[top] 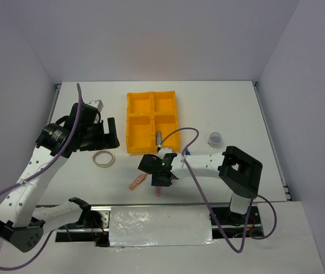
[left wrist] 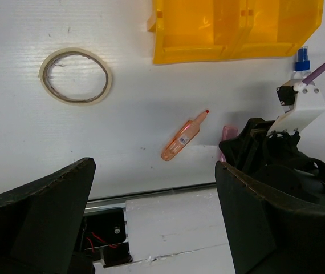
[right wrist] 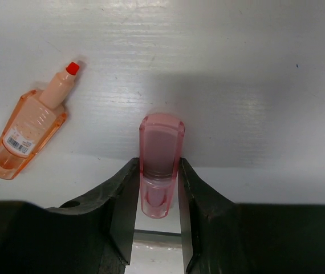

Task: Sort the stationery into containers
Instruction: Pick up the pen from the center of the board, then place the pen in the storage box.

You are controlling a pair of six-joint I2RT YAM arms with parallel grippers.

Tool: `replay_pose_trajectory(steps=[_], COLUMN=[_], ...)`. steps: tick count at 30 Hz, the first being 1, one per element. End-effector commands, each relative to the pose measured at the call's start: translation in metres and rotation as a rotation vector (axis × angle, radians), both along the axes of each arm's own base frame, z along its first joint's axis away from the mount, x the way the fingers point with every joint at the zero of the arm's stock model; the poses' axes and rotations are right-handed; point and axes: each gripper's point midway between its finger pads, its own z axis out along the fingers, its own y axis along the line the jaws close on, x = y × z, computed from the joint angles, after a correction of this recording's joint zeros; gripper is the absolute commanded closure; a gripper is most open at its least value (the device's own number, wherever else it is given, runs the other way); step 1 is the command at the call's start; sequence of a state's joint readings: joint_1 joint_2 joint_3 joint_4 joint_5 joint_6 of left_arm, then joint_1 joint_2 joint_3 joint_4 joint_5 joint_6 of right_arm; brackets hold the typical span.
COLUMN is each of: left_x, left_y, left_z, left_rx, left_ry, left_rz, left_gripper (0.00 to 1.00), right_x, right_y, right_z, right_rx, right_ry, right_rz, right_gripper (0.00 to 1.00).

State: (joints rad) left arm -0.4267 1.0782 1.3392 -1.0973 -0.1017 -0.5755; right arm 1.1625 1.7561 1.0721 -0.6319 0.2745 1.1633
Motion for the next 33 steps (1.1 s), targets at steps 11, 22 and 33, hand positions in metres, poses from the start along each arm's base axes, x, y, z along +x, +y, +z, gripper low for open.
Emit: replay_pose_trajectory(steps=[11, 22, 33], left_x=[0.002, -0.002, -0.006], left_y=[-0.001, 0.008, 0.0], left_z=[-0.035, -0.055, -0.062], left_rx=[0.001, 0.012, -0.03], left_ry=[-0.005, -0.043, -0.066], left_rz=[-0.008, 0.011, -0.035], left_gripper=[0.01, 0.01, 0.0], right_x=[0.135, 0.245, 0.262], right_y=[-0.018, -0.028, -0.032], right_z=[0.136, 0.148, 0.123], right_rx=[0.236, 0.118, 0.145], right_ry=[-0.439, -0.461, -0.412], right_rz=[0.219, 0.308, 0.296], right_gripper=[0.86, 0.77, 0.53])
